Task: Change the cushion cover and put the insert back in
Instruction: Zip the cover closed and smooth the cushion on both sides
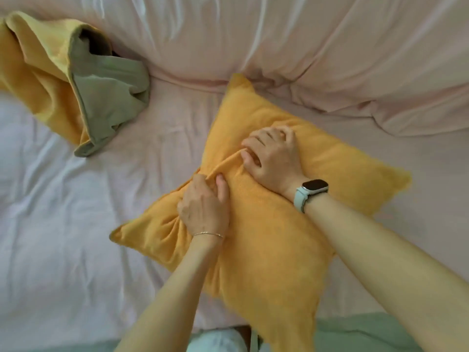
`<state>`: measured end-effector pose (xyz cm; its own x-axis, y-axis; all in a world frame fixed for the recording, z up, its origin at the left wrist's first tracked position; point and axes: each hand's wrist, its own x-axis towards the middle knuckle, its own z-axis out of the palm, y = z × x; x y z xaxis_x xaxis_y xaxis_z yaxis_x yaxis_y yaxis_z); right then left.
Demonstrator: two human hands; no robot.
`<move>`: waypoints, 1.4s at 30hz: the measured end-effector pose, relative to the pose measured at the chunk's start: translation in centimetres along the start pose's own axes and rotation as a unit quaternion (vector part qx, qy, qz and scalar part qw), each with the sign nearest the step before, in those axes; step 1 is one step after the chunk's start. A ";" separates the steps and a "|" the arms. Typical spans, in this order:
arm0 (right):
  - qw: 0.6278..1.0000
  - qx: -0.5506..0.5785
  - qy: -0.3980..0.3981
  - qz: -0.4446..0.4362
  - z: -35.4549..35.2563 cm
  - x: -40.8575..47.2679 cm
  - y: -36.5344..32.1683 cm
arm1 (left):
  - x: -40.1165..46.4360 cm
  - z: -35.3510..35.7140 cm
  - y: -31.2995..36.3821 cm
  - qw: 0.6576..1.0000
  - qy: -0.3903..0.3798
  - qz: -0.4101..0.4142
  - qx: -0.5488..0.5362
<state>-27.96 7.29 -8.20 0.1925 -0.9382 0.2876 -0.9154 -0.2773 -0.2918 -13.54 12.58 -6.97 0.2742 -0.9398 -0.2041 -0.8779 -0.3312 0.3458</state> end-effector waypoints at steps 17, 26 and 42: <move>0.964 -0.115 0.004 0.239 0.3 -11.5 2.9 | 2.0 4.5 0.3 0.924 0.004 0.354 0.146; 0.954 -0.137 0.058 0.262 6.7 -4.2 9.9 | 10.5 12.2 5.1 0.934 0.073 0.321 0.141; 0.945 -0.144 0.082 0.282 5.0 -3.7 8.6 | 9.8 10.3 5.4 0.935 0.117 0.314 0.112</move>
<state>-34.78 7.36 -16.35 -0.3909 -0.8687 0.3043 -0.9187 0.3480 -0.1868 -19.65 2.40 -16.57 -0.2679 -0.9445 0.1903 -0.9478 0.2938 0.1236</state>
